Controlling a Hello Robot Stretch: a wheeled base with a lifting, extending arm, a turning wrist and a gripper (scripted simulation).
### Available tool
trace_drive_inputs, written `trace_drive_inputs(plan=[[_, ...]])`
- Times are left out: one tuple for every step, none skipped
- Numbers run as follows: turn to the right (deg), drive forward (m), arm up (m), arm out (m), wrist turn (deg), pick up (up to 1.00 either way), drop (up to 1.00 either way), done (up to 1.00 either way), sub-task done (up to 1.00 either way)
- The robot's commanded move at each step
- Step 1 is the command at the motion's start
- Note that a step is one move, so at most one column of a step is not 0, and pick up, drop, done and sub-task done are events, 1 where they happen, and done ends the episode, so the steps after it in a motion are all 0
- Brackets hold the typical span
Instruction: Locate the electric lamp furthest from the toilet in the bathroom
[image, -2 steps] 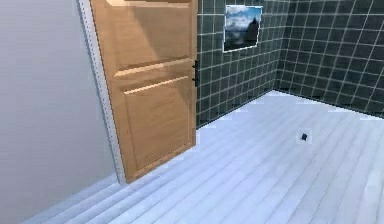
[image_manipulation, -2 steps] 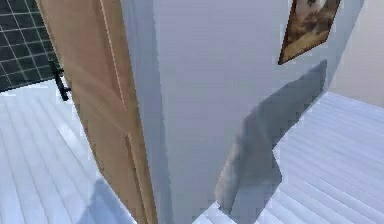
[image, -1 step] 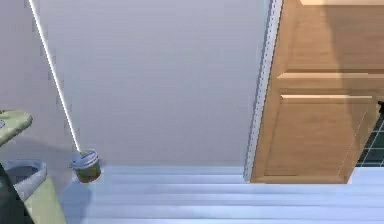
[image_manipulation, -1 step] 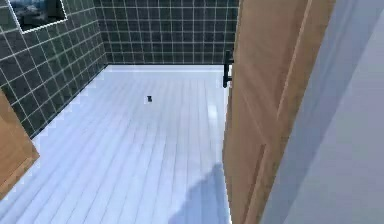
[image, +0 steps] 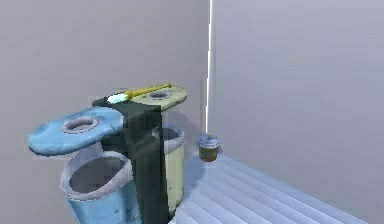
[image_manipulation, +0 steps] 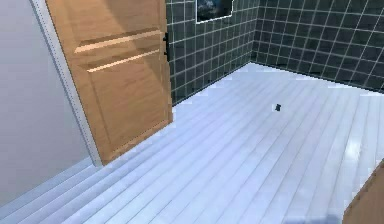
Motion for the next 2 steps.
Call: trace_drive_inputs(plan=[[0.0, 0.25, 0.0, 0.0, 0.0, 0.0, 0.0, 0.0, 0.0], [0.0, 0.0, 0.0, 0.0, 0.0, 0.0, 0.0, 1.0, 0.0]])
